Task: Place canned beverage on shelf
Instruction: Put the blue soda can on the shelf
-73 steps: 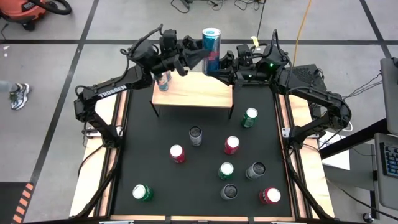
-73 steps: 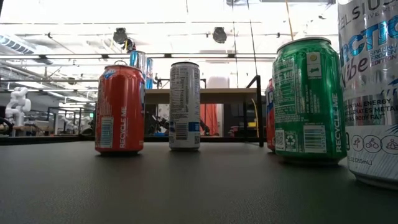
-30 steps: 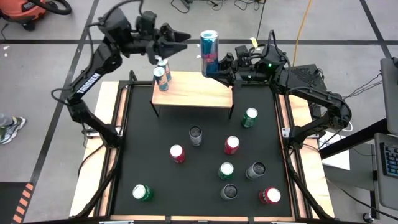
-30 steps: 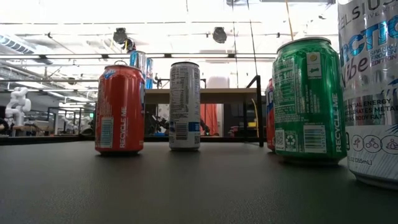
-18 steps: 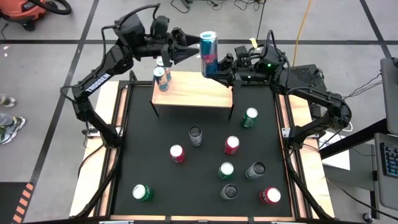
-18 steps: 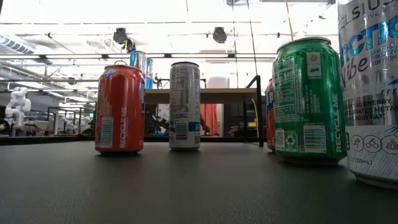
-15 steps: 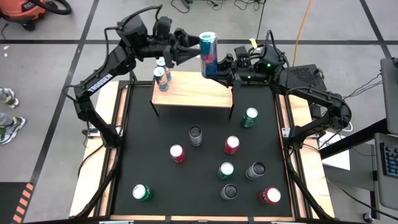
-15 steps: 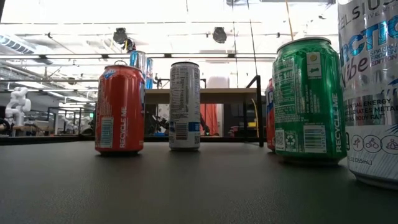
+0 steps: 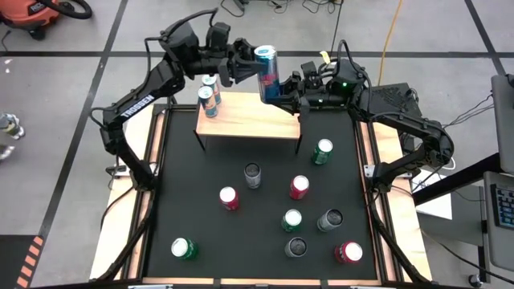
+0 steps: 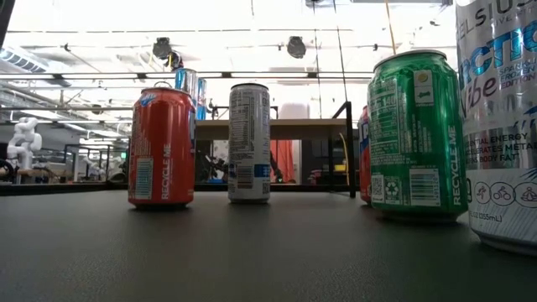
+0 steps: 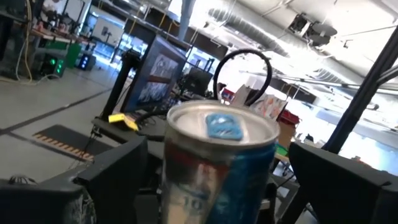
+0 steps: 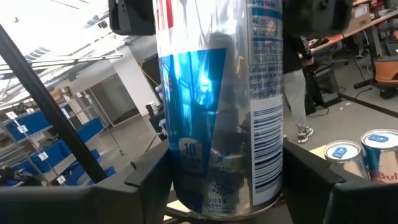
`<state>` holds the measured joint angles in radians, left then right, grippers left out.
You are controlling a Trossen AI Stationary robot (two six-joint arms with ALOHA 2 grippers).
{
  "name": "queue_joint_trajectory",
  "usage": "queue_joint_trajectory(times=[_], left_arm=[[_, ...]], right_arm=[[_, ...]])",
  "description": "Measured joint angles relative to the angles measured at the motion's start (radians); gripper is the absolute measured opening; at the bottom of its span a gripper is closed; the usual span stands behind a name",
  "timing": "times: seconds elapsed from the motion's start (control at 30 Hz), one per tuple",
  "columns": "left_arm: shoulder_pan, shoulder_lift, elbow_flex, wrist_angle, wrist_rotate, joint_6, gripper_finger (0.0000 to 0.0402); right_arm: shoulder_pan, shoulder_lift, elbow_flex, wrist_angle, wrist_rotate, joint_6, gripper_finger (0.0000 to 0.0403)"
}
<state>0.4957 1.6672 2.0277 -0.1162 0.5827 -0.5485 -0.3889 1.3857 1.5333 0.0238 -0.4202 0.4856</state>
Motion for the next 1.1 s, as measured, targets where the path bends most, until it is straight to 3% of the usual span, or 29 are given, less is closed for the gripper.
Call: queue_joint_trajectory(times=[0.4,0.7,1.1], left_arm=[[0.000,0.005,0.000,0.031,-0.015,-0.022,0.0390],[-0.001,0.006,0.000,0.029,-0.015,-0.020,0.0327],[-0.005,0.006,0.000,0.028,0.012,0.005,0.0277]], right_arm=[[0.000,0.000,0.000,-0.002,0.000,-0.008,0.0224],[0.000,0.000,0.000,-0.002,0.000,-0.008,0.0224],[0.000,0.001,0.000,-0.002,-0.003,-0.010,0.0224]])
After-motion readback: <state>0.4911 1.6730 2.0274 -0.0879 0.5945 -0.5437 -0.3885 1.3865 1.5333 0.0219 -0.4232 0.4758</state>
